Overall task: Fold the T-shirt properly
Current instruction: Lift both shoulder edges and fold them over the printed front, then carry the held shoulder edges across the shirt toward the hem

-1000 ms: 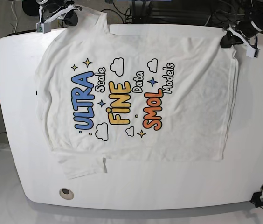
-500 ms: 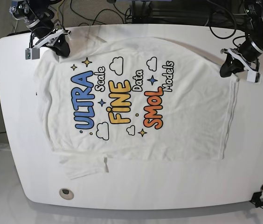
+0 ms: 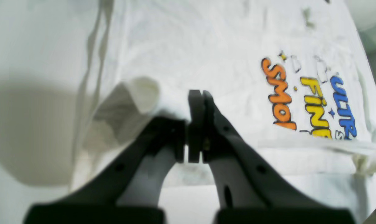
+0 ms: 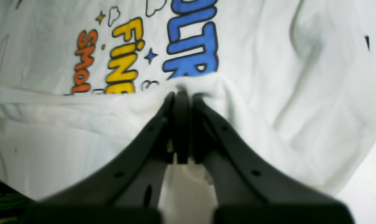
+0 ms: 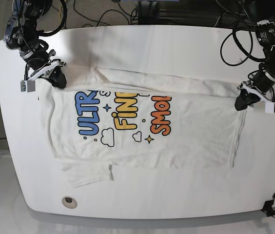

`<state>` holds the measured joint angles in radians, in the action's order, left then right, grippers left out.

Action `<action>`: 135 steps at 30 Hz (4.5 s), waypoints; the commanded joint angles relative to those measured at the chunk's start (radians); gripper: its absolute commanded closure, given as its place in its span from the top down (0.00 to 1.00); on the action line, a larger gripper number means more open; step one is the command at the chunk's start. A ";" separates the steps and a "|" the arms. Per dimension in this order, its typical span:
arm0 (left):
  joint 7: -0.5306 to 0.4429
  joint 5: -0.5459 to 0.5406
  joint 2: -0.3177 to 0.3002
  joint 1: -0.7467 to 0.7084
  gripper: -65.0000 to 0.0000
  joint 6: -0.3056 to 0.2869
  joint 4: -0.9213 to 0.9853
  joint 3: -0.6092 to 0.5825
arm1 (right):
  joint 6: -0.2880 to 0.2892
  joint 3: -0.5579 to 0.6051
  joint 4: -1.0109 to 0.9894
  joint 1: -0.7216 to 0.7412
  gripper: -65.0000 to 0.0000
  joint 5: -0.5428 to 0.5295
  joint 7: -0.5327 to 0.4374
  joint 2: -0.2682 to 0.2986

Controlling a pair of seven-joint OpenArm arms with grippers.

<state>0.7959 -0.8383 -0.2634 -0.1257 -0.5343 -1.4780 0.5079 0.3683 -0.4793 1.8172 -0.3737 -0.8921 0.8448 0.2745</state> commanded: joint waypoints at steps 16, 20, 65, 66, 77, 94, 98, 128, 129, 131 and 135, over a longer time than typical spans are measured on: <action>-0.017 0.107 -0.006 0.176 0.00 0.000 0.087 -0.022 | 0.002 0.054 -0.138 0.239 0.00 -0.012 -0.009 0.073; -0.017 0.119 -0.009 0.228 0.00 -0.005 0.198 -0.027 | 0.002 0.066 -0.175 0.265 0.00 0.000 -0.009 0.073; -0.234 0.489 -0.052 0.088 0.65 -0.120 -0.099 -0.059 | 0.028 0.057 -0.040 0.181 0.74 0.657 -0.034 0.128; -0.247 0.491 -0.053 0.070 0.65 -0.120 -0.114 -0.059 | 0.028 0.057 -0.044 0.172 0.74 0.657 -0.045 0.125; -0.255 0.491 -0.055 -0.019 0.65 -0.120 -0.177 -0.027 | 0.103 -0.023 -0.165 0.180 0.74 0.657 -0.086 0.065; -0.275 0.491 -0.053 -0.002 0.65 -0.120 -0.106 -0.021 | 0.177 -0.025 -0.319 0.212 0.30 0.657 -0.170 0.064; -0.309 0.492 -0.053 0.004 0.65 -0.120 -0.076 -0.022 | 0.177 -0.025 -0.319 0.209 0.01 0.657 -0.170 0.064; -0.361 0.492 -0.055 0.037 0.45 -0.120 0.208 -0.156 | 0.177 -0.025 -0.316 0.204 0.00 0.657 -0.169 0.050; -0.361 0.495 -0.055 0.037 0.36 -0.120 0.208 -0.165 | 0.177 -0.025 -0.316 0.204 0.00 0.657 -0.169 0.050; -0.361 0.531 -0.052 0.039 0.17 -0.120 0.208 -0.168 | 0.177 -0.025 -0.314 0.204 0.00 0.657 -0.169 0.050; -0.361 0.546 -0.049 0.037 0.02 -0.120 0.208 -0.165 | 0.177 -0.025 -0.314 0.201 0.00 0.657 -0.167 0.050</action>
<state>0.4221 -0.3065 -0.3019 -0.0914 -0.6556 -1.2602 0.3374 0.5434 -0.4976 1.4857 -0.1753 -0.2321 0.6838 0.3096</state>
